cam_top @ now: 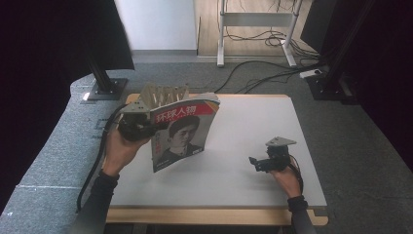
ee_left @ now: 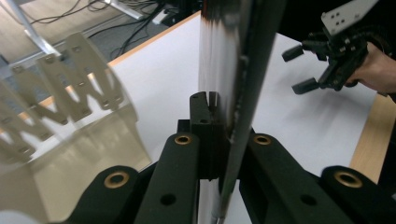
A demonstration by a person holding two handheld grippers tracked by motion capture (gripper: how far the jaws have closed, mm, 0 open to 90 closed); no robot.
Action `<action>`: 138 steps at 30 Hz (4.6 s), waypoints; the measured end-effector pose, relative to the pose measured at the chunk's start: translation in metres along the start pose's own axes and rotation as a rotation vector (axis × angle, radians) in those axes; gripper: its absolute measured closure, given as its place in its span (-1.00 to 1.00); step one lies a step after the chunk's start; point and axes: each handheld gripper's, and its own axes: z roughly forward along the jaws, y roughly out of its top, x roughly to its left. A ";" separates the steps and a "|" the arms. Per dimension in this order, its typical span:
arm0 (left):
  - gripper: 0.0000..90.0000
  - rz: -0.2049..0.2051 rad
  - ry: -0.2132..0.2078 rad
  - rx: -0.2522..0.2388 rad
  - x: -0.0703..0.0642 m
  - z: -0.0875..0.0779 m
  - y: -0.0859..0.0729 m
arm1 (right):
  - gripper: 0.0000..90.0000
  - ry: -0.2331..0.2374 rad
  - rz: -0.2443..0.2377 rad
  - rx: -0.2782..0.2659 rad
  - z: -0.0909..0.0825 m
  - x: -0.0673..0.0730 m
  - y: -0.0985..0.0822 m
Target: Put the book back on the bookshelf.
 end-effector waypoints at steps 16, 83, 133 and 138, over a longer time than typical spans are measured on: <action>0.93 -0.089 0.103 -0.040 0.025 -0.060 -0.019 | -1.00 -0.027 0.007 0.105 0.020 -0.005 -0.020; 0.94 -0.268 0.292 -0.033 0.120 -0.002 -0.028 | -1.00 -0.031 0.001 0.099 0.020 -0.004 -0.021; -1.00 -0.189 0.264 -0.034 0.063 -0.031 -0.071 | -1.00 -0.033 0.000 0.101 0.020 -0.004 -0.020; -1.00 -0.141 0.240 -0.030 0.046 -0.025 -0.073 | -1.00 -0.034 0.000 0.101 0.020 -0.004 -0.020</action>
